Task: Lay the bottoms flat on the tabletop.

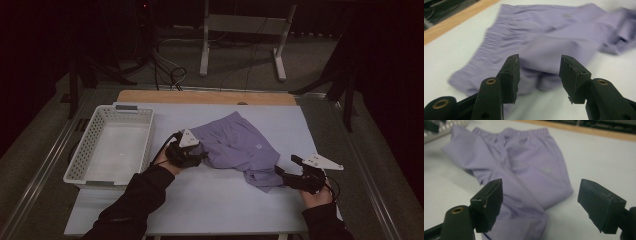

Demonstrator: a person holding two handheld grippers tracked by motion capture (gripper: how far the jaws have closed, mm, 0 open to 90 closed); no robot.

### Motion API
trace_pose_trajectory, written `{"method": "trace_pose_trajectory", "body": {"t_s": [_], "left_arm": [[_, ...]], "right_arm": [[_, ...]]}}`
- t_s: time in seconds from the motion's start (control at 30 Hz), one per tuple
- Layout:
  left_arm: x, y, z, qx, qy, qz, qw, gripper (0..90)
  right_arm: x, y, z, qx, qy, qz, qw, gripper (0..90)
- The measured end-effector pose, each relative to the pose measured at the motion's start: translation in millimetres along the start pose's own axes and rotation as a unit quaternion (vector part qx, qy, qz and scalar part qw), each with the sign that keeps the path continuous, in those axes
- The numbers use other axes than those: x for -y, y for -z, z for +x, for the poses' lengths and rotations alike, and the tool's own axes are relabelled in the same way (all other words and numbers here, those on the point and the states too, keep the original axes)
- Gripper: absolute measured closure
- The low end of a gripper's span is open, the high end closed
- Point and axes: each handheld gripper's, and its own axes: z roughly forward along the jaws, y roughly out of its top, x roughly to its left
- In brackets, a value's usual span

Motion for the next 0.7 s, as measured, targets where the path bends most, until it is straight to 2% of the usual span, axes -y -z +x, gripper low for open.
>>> {"method": "trace_pose_trajectory", "body": {"t_s": [0.03, 0.07, 0.1, 0.17, 0.27, 0.3, 0.33, 0.37, 0.4, 0.43, 0.47, 0.5, 0.57, 0.67, 0.7], "left_arm": [[5.5, 2.2, -9.2, 0.005, -0.011, 0.000, 0.9999, 50.6], [5.5, 2.2, -9.2, 0.005, -0.011, 0.000, 0.9999, 50.7], [9.4, 1.8, -13.5, 0.016, -0.013, 0.005, 0.9998, 50.7], [17.9, -4.4, -20.1, 0.027, -0.023, 0.022, 0.9991, 50.7], [22.5, -12.9, -21.7, 0.029, -0.023, 0.035, 0.9987, 50.6], [25.1, -22.5, -22.6, 0.029, -0.027, 0.048, 0.9981, 50.6], [25.1, -22.5, -22.6, 0.029, -0.027, 0.048, 0.9981, 50.6], [26.3, -33.1, -22.1, 0.024, -0.029, 0.061, 0.9974, 50.5], [26.3, -33.1, -22.1, 0.024, -0.029, 0.061, 0.9974, 50.5], [26.4, -42.4, -20.4, 0.020, -0.030, 0.070, 0.9969, 50.5], [26.4, -42.4, -20.4, 0.020, -0.030, 0.070, 0.9969, 50.6], [26.2, -50.7, -18.3, 0.017, -0.027, 0.077, 0.9966, 50.6], [26.1, -57.0, -16.3, 0.016, -0.025, 0.085, 0.9959, 51.5], [26.4, -59.9, -16.2, 0.026, -0.021, 0.081, 0.9962, 61.8], [24.6, -59.3, -18.1, 0.033, -0.027, 0.083, 0.9956, 76.2]], "right_arm": [[-0.6, 1.2, 0.0, 0.000, 0.000, -0.005, 1.0000, 19.8], [-0.7, 2.4, -0.4, -0.003, -0.001, -0.009, 1.0000, 19.8], [-0.7, 3.8, -0.5, -0.006, -0.002, -0.017, 0.9998, 19.8], [-1.5, 4.7, 0.4, -0.004, 0.005, -0.018, 0.9998, 19.8], [-2.0, 4.1, 1.8, -0.010, 0.013, -0.022, 0.9996, 18.6], [-1.7, 2.2, 3.7, -0.015, 0.026, -0.019, 0.9994, 18.2], [-1.7, 1.5, 5.0, -0.019, 0.028, -0.016, 0.9993, 18.1], [-1.4, 0.5, 6.2, -0.024, 0.034, -0.017, 0.9990, 18.0], [-1.4, 0.5, 6.2, -0.024, 0.034, -0.017, 0.9990, 18.0], [-1.9, -0.6, 8.0, -0.028, 0.040, -0.014, 0.9987, 18.0], [-1.9, -0.6, 8.0, -0.028, 0.040, -0.014, 0.9987, 18.0], [-1.7, -0.8, 9.0, -0.035, 0.043, -0.018, 0.9983, 18.0], [-1.9, -0.3, 9.8, -0.038, 0.046, -0.018, 0.9981, 18.1], [-1.9, 0.0, 9.3, -0.041, 0.046, -0.019, 0.9979, 18.2], [-1.4, 0.7, 8.8, -0.043, 0.044, -0.021, 0.9979, 18.4]]}}
